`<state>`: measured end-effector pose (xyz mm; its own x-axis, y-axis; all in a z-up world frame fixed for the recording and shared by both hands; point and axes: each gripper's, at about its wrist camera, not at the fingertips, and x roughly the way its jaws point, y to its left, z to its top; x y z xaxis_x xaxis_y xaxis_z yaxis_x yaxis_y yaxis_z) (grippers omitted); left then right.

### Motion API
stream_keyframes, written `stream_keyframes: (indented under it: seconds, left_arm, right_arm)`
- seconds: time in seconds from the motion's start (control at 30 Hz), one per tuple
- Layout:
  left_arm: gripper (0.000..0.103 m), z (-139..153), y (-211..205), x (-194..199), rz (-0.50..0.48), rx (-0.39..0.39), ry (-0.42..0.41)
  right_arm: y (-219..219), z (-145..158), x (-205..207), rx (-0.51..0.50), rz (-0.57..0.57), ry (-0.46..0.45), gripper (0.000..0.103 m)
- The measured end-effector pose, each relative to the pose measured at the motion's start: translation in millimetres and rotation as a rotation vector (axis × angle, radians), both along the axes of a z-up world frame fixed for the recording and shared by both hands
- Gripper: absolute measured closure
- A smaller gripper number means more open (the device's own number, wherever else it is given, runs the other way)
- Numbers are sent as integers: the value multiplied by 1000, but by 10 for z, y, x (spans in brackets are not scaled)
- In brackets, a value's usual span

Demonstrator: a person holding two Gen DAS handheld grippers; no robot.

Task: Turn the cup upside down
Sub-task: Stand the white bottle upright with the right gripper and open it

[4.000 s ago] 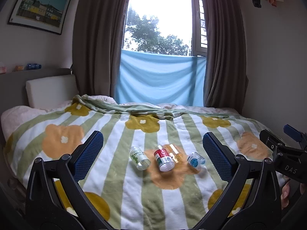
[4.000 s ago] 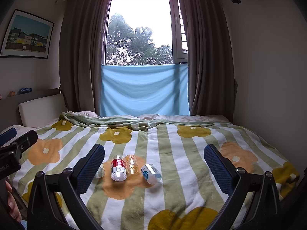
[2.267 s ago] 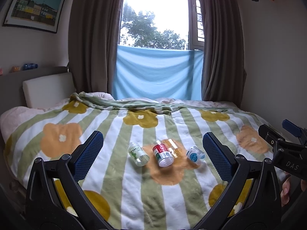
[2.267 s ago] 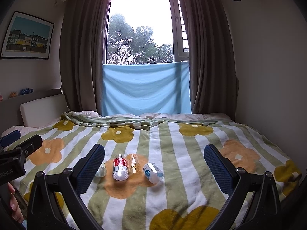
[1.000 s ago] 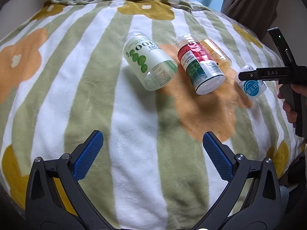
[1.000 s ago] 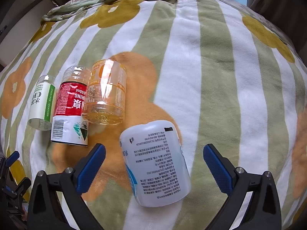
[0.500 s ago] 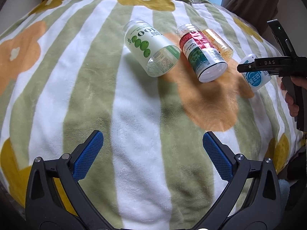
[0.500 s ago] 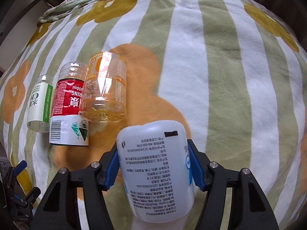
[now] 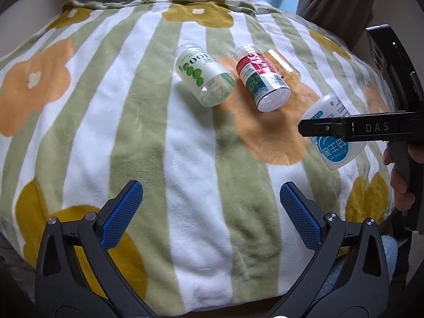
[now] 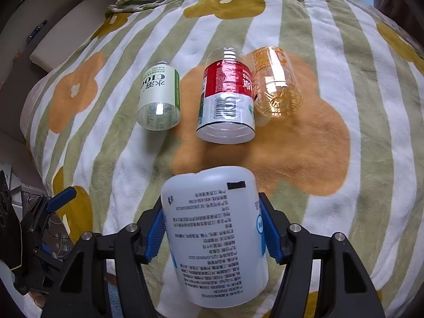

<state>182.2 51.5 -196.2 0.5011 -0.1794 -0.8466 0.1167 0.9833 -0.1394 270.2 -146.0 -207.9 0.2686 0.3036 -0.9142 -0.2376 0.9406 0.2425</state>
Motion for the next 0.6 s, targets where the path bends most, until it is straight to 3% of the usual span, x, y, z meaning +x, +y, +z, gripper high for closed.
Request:
stream_keyframes:
  seconds: [0.3,0.53,0.57,0.6]
  left_arm:
    - [0,-52,107,-139,17,-26,19]
    - [0,-81,53,-150,4,-39,23]
    - [0,-84,42,-152,2,-39,24]
    - [0,-84,32,-151,1,-38,24]
  right_arm:
    - [249,-481,-40,41,-60,84,43]
    - [308,-548,-45,64,-55,100,42]
    - [316,-543,-49,54,-53,97,40]
    - [339,-536,-51,45,-51,96,31]
